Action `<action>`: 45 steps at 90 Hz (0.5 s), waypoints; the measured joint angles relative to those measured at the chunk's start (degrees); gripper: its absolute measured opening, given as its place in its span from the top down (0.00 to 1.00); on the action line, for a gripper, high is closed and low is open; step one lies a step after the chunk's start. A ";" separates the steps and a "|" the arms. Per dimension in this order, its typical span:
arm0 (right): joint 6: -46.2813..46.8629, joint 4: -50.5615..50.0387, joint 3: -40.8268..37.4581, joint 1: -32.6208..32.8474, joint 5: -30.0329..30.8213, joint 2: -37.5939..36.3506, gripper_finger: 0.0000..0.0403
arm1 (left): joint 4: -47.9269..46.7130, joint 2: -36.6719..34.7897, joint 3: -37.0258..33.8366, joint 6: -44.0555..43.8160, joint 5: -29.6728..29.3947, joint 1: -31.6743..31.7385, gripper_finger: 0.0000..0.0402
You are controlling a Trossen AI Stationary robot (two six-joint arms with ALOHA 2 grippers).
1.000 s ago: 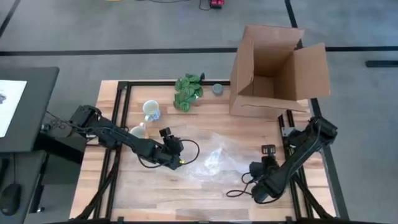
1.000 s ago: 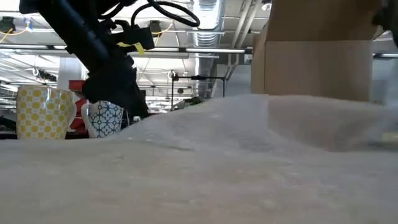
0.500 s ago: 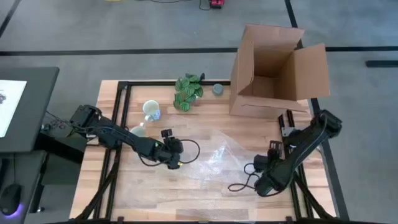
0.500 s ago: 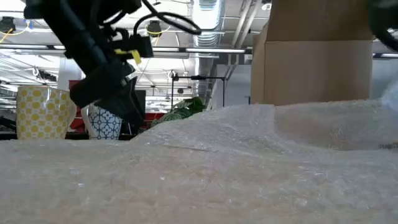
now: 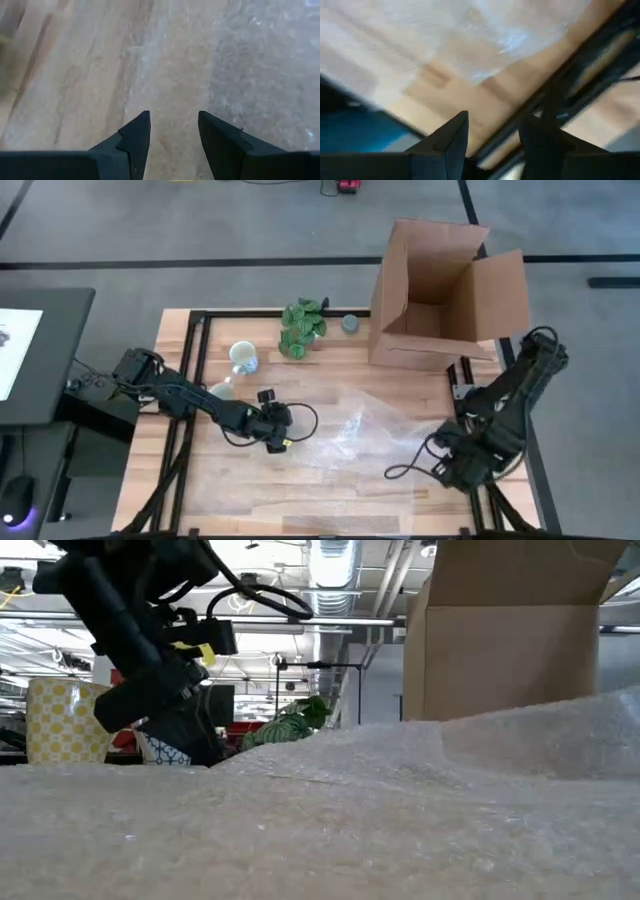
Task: Wrap mug
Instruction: Prepare the bubble wrap in the center of the table
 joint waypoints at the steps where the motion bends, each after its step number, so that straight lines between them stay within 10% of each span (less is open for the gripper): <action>1: 0.73 0.00 -0.01 0.32 0.02 0.28 0.59 | 0.10 0.00 0.00 0.01 0.00 0.00 0.63; 45: 14.85 27.85 -16.17 1.25 7.62 14.48 0.56 | 2.96 0.00 0.00 4.05 0.04 0.31 0.63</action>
